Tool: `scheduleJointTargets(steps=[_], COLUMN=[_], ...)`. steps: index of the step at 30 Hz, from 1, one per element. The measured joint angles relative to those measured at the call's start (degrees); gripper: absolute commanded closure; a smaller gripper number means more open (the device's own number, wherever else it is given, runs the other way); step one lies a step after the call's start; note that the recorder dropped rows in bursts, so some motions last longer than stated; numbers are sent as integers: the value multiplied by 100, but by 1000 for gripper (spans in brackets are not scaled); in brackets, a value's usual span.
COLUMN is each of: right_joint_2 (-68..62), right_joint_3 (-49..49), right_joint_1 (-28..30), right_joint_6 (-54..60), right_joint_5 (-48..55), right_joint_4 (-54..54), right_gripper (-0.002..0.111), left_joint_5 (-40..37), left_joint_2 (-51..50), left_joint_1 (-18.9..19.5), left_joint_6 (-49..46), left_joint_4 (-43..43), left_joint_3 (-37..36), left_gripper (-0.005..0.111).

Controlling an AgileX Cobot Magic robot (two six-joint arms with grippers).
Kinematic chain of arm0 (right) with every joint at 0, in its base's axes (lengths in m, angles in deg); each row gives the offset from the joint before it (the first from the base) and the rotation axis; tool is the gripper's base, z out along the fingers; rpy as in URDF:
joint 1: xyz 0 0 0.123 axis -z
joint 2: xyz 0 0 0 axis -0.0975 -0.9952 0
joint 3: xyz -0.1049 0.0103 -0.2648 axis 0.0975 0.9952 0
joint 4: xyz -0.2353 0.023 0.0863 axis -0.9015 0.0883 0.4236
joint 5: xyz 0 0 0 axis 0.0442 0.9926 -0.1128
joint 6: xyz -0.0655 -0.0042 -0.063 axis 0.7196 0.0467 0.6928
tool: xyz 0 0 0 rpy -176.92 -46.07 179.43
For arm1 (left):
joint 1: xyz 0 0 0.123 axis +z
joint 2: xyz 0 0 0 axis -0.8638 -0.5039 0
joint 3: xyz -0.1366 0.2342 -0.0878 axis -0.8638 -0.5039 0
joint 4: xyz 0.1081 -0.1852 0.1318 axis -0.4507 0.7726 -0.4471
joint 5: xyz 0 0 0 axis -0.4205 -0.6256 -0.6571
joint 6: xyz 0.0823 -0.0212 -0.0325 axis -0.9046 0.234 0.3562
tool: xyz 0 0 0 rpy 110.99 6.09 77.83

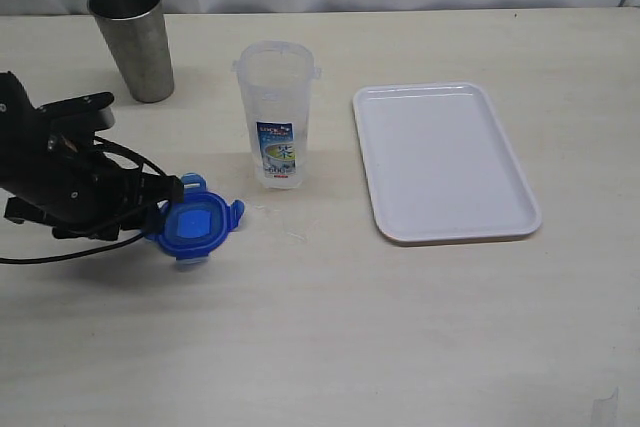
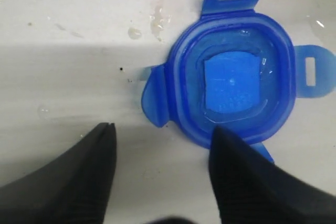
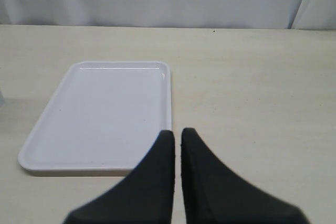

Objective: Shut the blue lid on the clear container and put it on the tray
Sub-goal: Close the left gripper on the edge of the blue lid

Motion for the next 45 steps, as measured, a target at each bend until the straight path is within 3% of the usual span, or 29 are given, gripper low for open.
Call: scheduleJointTargets(steps=[29, 38, 45], right_joint_2=[0, 0, 0], right_joint_3=[0, 0, 0], right_joint_1=[0, 0, 0], right_joint_6=[0, 0, 0], right_joint_5=[0, 0, 0], right_joint_4=[0, 0, 0], right_gripper=[104, 104, 104], left_joint_5=[486, 519, 519], left_joint_2=[-448, -448, -448], left_joint_1=[0, 0, 0], left_joint_6=[-611, -696, -696], left_joint_4=[10, 10, 10], left_joint_3=[77, 81, 81], left_gripper=[69, 96, 96])
